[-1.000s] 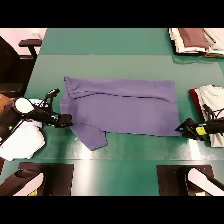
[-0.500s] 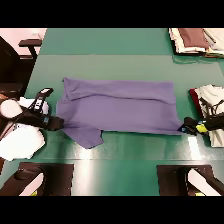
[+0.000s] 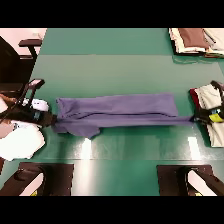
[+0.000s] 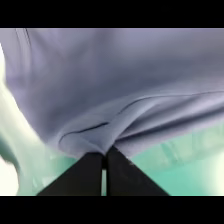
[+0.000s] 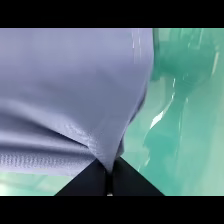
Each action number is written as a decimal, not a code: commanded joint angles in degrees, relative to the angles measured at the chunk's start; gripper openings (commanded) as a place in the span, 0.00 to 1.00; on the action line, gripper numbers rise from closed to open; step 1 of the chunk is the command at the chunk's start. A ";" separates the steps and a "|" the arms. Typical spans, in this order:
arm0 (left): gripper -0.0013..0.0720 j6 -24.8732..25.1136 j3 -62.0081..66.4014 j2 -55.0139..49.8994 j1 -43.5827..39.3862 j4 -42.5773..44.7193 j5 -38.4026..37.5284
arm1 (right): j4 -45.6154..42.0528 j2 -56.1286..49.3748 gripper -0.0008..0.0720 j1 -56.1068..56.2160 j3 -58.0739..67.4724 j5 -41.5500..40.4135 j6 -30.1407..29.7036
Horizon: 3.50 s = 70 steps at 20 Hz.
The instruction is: Fold the shirts.
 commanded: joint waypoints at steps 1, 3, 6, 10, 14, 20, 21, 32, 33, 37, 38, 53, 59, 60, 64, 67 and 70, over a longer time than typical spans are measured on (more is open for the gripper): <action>0.05 3.91 5.29 -11.47 0.07 1.49 10.56 | -0.22 -11.89 0.03 4.48 9.64 -4.68 1.53; 0.05 4.15 8.50 -19.08 0.07 1.88 16.11 | 2.71 -20.02 0.03 5.49 15.76 -5.35 1.53; 0.06 4.11 11.30 -26.77 0.07 1.84 21.11 | 8.41 -28.98 0.03 5.53 22.95 -6.49 1.51; 0.77 2.99 14.84 -28.89 0.07 1.44 19.56 | 14.62 -34.91 0.64 2.97 30.80 -4.66 -0.61; 0.35 3.06 18.91 -28.83 0.04 -2.82 13.22 | 14.47 -32.46 0.68 -3.43 25.83 -2.27 -4.28; 0.05 4.94 18.84 -29.03 -3.93 -15.04 17.16 | 15.43 -34.73 0.78 -10.62 12.83 -4.11 -8.26; 0.05 4.15 18.84 -29.31 -5.75 -15.19 18.34 | 17.40 -35.63 0.77 -10.29 11.43 -4.81 -8.85; 0.05 -0.24 26.27 -44.61 -22.08 -16.04 26.08 | 25.53 -31.58 0.03 0.46 18.36 -8.22 -10.47; 0.05 -0.24 28.04 -46.77 -22.93 -16.44 26.01 | 26.86 -29.35 0.03 1.33 20.83 -6.58 -10.45; 0.05 -0.63 33.90 -54.12 -26.12 -17.57 25.99 | 34.16 -22.86 0.03 6.08 29.79 -4.24 -7.82; 0.05 -1.25 35.04 -55.63 -26.64 -17.53 25.79 | 35.65 -22.21 0.03 7.56 31.69 -4.15 -7.63; 0.05 -3.61 41.18 -46.42 -17.25 -9.31 18.16 | 38.69 -22.23 0.03 34.91 39.52 -13.46 -7.76; 0.05 -3.58 42.32 -24.44 -0.79 1.33 16.55 | 38.58 -37.35 0.04 56.37 47.56 -26.47 -10.99; 0.05 -3.58 42.32 -22.25 1.07 1.88 16.35 | 38.49 -41.62 0.25 59.32 51.04 -26.91 -11.08; 0.05 -3.56 42.29 -17.99 5.33 1.88 13.97 | 34.36 -50.42 0.67 62.45 60.33 -17.09 -10.03; 0.05 -3.45 42.27 -17.84 5.29 1.57 11.67 | 27.32 -47.30 0.67 57.66 55.32 -13.66 -8.20; 0.05 -3.43 42.27 -17.86 5.25 1.11 9.94 | 23.26 -40.17 0.67 48.43 42.56 -13.97 -5.16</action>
